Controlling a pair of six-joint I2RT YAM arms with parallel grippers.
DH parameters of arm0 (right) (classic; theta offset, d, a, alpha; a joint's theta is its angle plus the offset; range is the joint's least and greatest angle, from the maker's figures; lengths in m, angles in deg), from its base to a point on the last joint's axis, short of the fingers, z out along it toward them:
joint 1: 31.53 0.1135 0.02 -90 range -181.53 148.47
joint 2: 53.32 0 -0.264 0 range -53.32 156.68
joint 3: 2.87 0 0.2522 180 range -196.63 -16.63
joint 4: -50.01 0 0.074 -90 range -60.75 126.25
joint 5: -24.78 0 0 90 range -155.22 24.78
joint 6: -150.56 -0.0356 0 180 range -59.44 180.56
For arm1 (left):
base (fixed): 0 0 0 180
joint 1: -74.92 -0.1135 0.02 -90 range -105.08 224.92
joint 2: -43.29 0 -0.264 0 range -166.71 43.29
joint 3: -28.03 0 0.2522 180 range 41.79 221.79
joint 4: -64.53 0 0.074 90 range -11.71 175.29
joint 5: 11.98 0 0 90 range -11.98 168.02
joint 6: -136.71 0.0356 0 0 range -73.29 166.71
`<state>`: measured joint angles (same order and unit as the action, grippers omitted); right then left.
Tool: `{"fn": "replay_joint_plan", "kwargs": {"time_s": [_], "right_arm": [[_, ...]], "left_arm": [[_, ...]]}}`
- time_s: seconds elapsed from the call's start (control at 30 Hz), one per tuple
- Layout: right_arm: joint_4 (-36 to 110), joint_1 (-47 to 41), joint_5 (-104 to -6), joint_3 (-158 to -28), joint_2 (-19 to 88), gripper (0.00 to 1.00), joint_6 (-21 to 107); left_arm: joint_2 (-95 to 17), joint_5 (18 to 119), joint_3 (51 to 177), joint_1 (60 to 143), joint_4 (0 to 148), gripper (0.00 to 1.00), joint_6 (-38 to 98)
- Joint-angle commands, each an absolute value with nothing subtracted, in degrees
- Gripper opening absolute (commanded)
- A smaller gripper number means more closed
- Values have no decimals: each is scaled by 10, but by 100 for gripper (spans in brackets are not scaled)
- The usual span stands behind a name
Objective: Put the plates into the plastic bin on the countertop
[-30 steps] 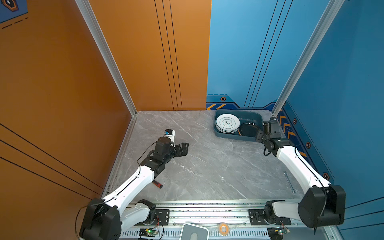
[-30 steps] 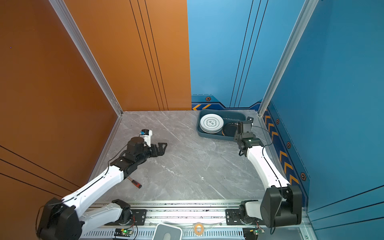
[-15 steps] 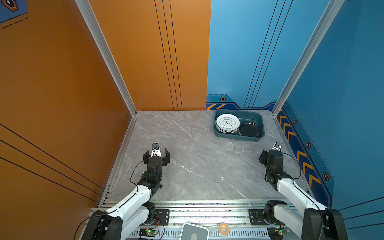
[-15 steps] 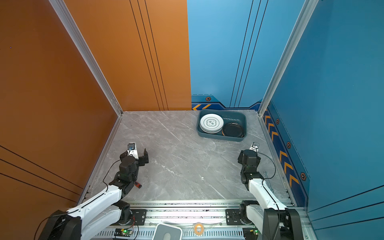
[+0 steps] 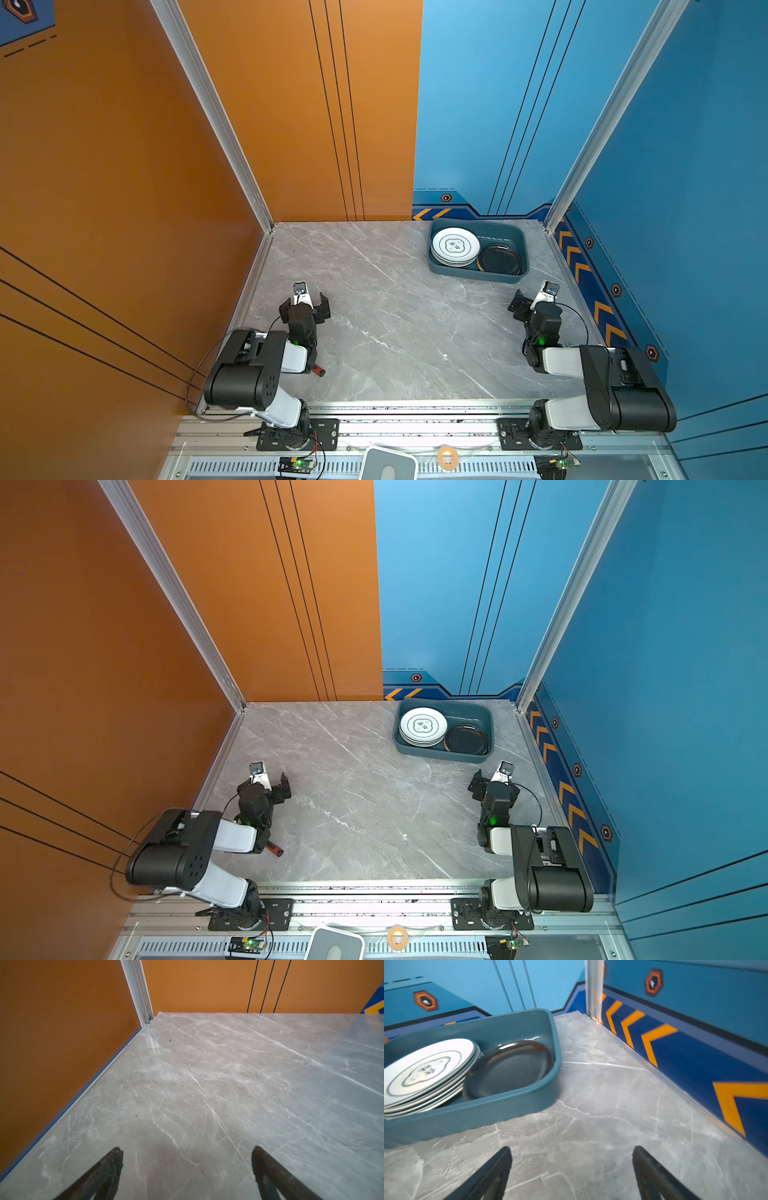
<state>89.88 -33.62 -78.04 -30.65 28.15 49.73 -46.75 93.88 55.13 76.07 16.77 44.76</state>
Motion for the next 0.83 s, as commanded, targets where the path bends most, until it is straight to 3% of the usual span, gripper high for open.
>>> {"fn": "replay_joint_plan", "kwargs": {"time_s": [0.0,0.07,0.13,0.57,0.7,0.8], "right_arm": [[911,-322,-768,-336,305,100,526],[926,-312,-759,-358,349,100,543],[842,-292,-771,-387,338,100,566],[863,-292,-764,-382,344,100,569],[864,-293,-762,-382,342,100,569],[937,-291,-769,-333,336,100,570]], "left_arm": [[-442,902,591,756,203,98,440],[-463,891,610,757,202,98,450],[-457,905,621,763,235,98,449],[-462,925,629,791,243,98,476],[-462,890,637,773,260,98,469],[-459,888,636,773,261,98,468]]}}
